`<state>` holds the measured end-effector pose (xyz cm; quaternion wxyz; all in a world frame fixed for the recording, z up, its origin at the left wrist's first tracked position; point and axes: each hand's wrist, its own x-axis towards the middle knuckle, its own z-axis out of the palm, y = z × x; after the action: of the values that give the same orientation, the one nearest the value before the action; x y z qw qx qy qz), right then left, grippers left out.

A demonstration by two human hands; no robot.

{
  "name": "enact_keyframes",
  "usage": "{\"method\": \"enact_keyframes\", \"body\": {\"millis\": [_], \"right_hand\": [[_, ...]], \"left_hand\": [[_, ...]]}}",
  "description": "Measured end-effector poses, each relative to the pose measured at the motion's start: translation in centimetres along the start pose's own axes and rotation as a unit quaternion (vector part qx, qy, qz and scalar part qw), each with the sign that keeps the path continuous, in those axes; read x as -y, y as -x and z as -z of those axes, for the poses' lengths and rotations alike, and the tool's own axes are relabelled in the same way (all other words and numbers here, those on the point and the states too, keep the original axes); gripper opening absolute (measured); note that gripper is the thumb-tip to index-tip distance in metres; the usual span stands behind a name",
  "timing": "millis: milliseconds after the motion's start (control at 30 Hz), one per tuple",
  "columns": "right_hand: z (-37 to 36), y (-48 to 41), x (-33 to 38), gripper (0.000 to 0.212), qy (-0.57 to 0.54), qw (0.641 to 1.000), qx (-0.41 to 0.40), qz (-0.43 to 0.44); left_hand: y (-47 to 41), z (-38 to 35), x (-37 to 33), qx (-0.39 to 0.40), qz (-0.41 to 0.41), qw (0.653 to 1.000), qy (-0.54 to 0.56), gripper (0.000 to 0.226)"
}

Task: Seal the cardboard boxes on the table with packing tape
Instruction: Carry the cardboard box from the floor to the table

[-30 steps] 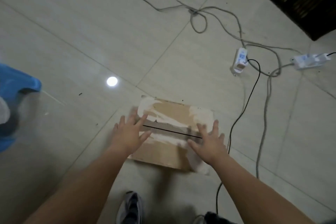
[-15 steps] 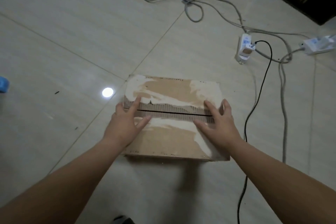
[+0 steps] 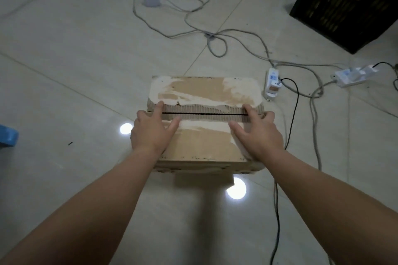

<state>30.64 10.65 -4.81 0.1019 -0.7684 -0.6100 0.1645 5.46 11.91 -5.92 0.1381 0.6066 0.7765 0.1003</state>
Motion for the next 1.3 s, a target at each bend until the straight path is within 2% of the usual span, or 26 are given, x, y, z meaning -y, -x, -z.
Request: {"method": "enact_keyframes", "body": {"millis": [167,400,600,733,967,1300], "right_hand": [[11.3,0.7,3.3,0.073,0.026,1.0,0.008,-0.003],[30.2,3.7,10.3,0.074,-0.004,0.999,-0.009,-0.032],[47.7,7.4,16.6,0.074,-0.024,0.999,-0.032,-0.034],[56.6,10.9,18.5,0.075,-0.018,0.998,-0.041,-0.038],[63.1,14.5,20.3,0.076,-0.008,0.995,-0.09,-0.04],[65.3,11.9,26.2,0.076,-0.033,0.989,-0.138,-0.028]], "left_hand": [[0.2,10.7,-5.4,0.007,-0.003,1.0,0.007,0.07],[1.1,30.5,-13.2,-0.016,-0.032,0.999,0.015,0.067],[4.2,47.7,-19.6,-0.027,-0.04,0.999,0.009,0.069],[7.5,56.1,-22.8,-0.031,-0.057,0.998,0.008,0.07],[10.3,62.9,-24.4,-0.043,-0.095,0.994,0.043,0.075],[5.3,68.8,-22.4,-0.076,-0.119,0.985,0.102,0.072]]}}
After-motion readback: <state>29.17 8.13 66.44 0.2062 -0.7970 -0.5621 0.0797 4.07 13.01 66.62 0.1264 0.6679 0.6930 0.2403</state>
